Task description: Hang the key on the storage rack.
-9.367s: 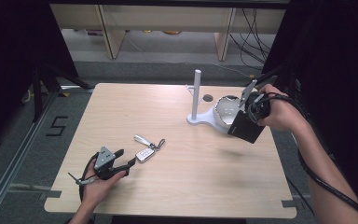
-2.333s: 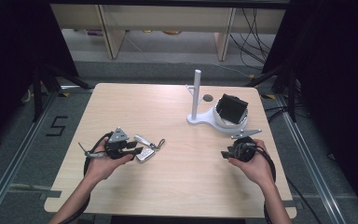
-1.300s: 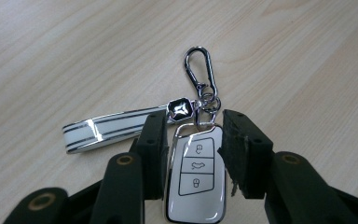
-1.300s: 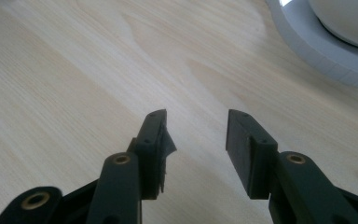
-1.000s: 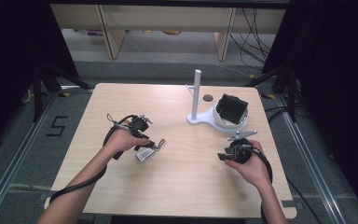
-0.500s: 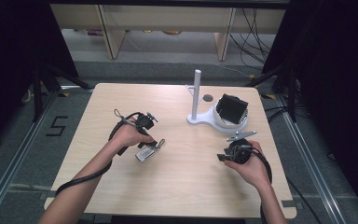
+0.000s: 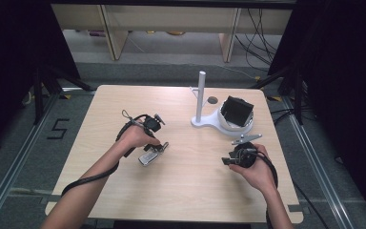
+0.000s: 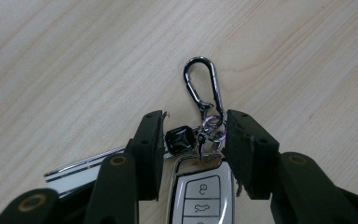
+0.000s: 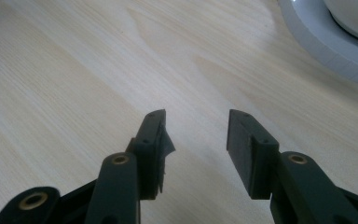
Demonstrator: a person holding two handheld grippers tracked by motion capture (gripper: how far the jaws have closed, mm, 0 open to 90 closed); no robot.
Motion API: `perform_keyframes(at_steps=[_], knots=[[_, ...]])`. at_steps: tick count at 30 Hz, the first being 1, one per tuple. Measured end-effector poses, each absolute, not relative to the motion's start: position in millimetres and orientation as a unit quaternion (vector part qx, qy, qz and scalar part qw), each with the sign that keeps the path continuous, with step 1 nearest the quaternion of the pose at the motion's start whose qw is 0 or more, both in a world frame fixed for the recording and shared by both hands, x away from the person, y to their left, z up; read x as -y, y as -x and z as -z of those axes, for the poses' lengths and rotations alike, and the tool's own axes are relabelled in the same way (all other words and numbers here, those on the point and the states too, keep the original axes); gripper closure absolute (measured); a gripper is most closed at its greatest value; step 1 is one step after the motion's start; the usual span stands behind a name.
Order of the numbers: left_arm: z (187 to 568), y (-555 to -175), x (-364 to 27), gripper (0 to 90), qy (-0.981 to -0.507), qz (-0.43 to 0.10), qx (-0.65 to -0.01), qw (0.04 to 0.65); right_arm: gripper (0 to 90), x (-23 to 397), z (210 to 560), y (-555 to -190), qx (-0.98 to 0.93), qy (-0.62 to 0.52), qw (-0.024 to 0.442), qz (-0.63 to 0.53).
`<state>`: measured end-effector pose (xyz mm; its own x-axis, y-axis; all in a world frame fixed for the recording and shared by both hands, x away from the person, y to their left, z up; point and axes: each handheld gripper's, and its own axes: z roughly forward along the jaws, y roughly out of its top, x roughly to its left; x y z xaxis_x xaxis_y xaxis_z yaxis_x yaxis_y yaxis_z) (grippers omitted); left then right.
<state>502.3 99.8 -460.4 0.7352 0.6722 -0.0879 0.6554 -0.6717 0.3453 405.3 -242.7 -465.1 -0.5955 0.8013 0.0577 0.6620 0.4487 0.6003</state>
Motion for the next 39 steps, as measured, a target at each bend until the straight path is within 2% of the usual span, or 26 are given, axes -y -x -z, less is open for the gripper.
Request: perform_keyframes(at_steps=[39], knots=[[471.1,-510.6,-81.5,55.9,-0.920,-0.029,-0.356,0.162,57.0,239.4,470.3,-405.9,-0.845,-0.427,0.119,-0.298]])
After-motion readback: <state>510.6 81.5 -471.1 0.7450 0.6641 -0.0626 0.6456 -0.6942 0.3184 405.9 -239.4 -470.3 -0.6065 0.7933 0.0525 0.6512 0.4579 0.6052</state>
